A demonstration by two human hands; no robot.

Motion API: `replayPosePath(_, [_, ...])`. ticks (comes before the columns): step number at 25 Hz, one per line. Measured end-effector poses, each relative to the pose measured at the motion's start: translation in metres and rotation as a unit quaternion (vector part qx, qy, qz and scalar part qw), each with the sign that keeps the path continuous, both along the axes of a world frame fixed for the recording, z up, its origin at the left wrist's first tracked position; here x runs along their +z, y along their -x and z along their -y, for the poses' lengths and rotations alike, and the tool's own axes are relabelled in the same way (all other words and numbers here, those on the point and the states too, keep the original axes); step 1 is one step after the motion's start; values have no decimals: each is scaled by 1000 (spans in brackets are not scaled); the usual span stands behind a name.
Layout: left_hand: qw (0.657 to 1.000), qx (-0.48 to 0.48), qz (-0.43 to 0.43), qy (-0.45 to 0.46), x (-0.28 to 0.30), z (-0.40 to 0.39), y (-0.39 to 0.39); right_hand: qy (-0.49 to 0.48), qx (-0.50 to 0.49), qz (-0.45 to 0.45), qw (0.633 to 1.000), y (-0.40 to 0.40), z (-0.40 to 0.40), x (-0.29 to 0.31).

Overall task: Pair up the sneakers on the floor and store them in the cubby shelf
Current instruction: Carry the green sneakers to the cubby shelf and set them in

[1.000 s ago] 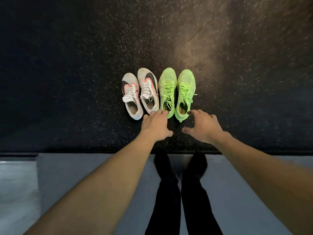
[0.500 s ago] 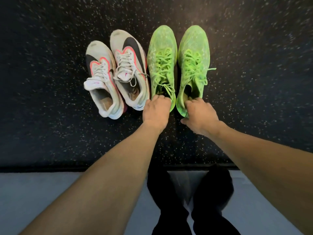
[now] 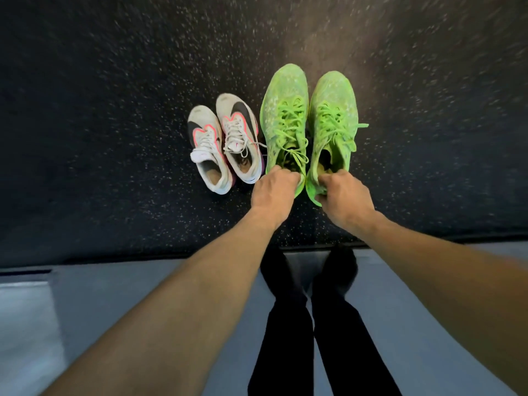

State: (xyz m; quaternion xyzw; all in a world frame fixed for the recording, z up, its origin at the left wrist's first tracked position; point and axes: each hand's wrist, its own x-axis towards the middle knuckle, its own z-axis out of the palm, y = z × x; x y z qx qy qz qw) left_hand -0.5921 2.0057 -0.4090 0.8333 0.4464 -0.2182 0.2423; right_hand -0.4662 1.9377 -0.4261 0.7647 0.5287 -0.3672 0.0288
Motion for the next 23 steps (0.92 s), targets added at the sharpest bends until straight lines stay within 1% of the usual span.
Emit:
replayPosePath(6, [1000, -5, 13, -2, 175, 8, -6, -23, -18, 0, 1000, -8, 11, 174])
replayPosePath(12, [999, -20, 17, -35, 349, 36, 3, -54, -18, 11, 998, 2, 40, 349])
replayPosePath(17, [997, -52, 15, -62, 431, 62, 14, -70, -24, 20, 997, 16, 73, 436])
replayPosePath(20, [995, -58, 21, -81, 463, 74, 16, -93, -32, 28, 995, 20, 90, 464])
replayPosePath(23, [994, -58, 20, -95, 483, 86, 10, -119, -39, 28, 992, 14, 102, 479])
